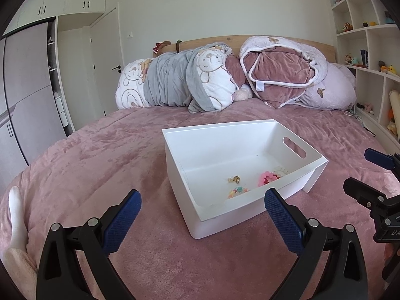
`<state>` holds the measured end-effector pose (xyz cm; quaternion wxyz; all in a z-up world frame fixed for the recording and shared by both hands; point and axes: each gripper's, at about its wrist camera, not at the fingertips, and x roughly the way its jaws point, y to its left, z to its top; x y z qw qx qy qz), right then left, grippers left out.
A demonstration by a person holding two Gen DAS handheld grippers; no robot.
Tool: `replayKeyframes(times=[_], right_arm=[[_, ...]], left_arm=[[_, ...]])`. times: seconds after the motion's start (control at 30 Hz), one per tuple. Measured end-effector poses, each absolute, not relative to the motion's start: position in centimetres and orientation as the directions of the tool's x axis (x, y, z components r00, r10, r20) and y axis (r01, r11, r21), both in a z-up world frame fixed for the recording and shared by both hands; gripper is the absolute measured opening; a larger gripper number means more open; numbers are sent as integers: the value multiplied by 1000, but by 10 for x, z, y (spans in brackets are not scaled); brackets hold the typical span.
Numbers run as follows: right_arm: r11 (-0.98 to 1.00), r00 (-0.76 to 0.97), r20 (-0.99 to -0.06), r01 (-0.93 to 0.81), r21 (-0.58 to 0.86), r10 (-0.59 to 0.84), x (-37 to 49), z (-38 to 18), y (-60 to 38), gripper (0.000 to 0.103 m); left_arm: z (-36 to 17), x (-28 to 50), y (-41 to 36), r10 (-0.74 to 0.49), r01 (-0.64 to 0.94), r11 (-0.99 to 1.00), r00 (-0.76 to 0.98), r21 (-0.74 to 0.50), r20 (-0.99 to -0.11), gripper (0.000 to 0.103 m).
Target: Organize jewelry
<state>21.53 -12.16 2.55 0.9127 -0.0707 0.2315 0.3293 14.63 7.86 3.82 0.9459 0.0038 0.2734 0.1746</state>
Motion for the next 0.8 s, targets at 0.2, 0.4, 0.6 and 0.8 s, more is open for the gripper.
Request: replayKeyframes(times=[0.2,0.4,0.6,0.8], right_arm=[[773,676,-469,-634,22,568,215,25,-122,98],[772,673,-471,-635,25,570,215,24,-122,98],[768,669,-478,-640,21,570,214,23,-120,98],[766,667,-482,-643,12,568,212,21,-117,98]], left_arm=[[40,146,79,326,-324,941,794,97,-512,100],[41,146,78,330,-321,941,796,109,-507,100],[42,144,75,321,-312,944,808,104,-494,100],[45,140,78,340,-340,936,816,87,-467,100]])
